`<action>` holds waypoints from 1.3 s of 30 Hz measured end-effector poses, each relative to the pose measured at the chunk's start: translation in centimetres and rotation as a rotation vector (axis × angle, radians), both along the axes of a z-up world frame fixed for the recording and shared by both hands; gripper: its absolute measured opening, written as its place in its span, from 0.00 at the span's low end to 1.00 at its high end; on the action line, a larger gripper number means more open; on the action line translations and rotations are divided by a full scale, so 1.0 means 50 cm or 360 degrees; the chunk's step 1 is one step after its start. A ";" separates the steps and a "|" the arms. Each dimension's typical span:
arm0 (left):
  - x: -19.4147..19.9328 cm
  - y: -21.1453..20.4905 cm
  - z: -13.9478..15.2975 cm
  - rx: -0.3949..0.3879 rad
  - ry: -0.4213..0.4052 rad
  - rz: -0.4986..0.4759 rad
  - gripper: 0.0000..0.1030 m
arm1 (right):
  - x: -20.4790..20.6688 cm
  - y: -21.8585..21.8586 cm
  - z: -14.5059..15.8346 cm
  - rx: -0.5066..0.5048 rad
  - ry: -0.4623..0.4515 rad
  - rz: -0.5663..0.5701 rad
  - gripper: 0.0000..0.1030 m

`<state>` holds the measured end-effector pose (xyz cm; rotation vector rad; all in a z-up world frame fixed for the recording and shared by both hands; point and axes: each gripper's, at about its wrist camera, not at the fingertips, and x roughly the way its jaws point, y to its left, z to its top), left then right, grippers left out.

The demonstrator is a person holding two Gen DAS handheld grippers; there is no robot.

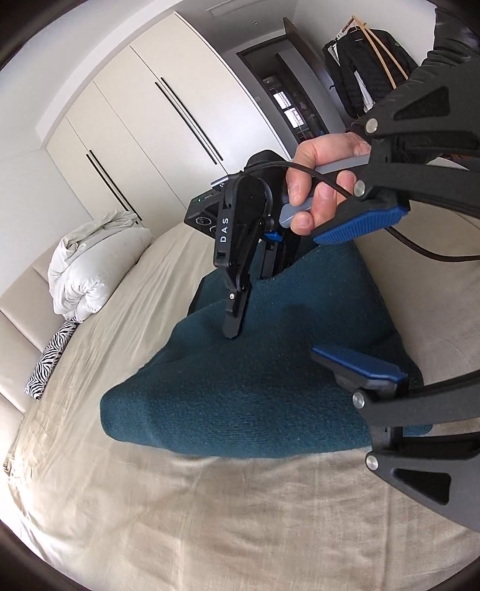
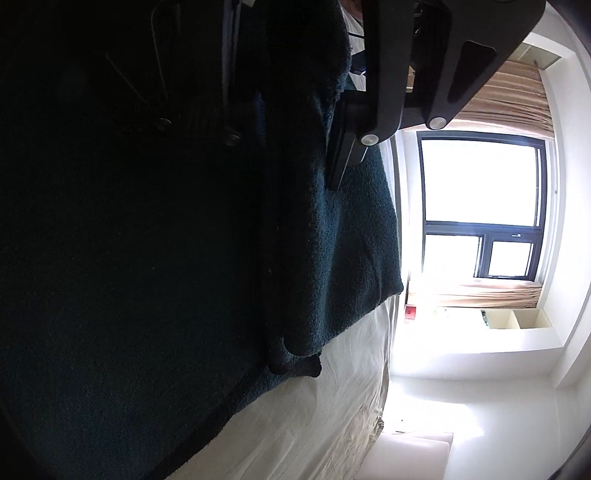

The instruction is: Fold small clothes

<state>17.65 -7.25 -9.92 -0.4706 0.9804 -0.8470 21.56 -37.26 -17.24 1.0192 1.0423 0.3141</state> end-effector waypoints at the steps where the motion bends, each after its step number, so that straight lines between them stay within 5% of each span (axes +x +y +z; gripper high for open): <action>1: -0.002 0.007 0.000 0.0003 -0.0006 0.0005 0.57 | -0.006 -0.003 0.009 -0.0043 -0.0008 0.0001 0.13; 23: 0.010 -0.064 0.024 0.0072 -0.0083 -0.0094 0.57 | -0.141 -0.209 0.134 -0.0378 -0.0133 -0.0131 0.10; 32: 0.028 -0.139 0.003 0.0225 -0.0150 -0.0161 0.59 | -0.109 -0.266 0.033 -0.0308 0.0018 -0.0239 0.10; 39: 0.033 -0.147 -0.043 0.0316 -0.0129 -0.0174 0.59 | -0.157 -0.269 0.035 -0.0234 -0.0022 -0.0320 0.16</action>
